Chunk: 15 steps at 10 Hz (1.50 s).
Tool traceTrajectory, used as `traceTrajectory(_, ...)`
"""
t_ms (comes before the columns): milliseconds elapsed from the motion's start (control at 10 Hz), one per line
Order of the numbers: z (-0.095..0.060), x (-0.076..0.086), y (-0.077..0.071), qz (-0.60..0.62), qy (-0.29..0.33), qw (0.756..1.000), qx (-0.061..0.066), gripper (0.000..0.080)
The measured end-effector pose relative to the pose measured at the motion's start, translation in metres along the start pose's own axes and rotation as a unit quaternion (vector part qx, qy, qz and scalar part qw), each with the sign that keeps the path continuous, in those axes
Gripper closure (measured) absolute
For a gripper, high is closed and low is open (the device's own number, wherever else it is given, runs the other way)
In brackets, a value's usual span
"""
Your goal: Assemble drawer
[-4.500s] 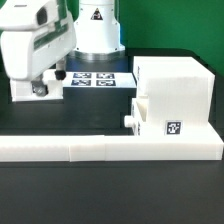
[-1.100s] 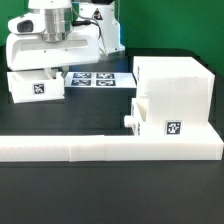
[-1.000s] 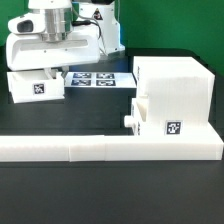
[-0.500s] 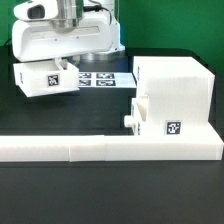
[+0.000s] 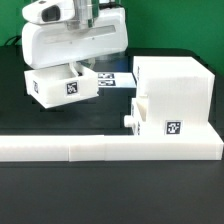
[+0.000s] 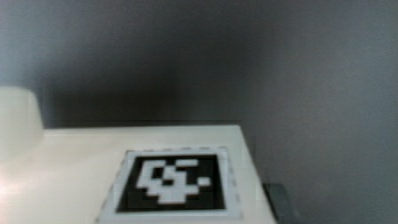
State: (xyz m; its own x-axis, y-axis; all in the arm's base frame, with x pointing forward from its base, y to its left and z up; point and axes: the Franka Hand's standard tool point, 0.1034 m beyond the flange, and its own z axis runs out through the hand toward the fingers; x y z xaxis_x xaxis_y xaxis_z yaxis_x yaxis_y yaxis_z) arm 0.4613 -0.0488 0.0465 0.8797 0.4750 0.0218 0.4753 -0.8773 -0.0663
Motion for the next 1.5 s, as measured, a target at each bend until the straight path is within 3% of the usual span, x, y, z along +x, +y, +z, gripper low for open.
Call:
traceTrajectory(400,0.002,-0.001,0.006,-0.120,-0.002,0.993,0.002,0.0757)
traceTrajectory(700,-0.002,0.024,0.010,-0.266,-0.015,0.964,0.006,0.0757)
traceTrajectory(1100,0.000,0.023,0.012,-0.390,-0.019,0.921,0.006,0.0757)
traceTrajectory(1300,0.001,0.018,0.020,-0.479,-0.021,0.877,0.005,0.0757)
traceTrajectory(1500,-0.005,0.025,0.027,-0.542,-0.030,0.840,-0.001,0.0757)
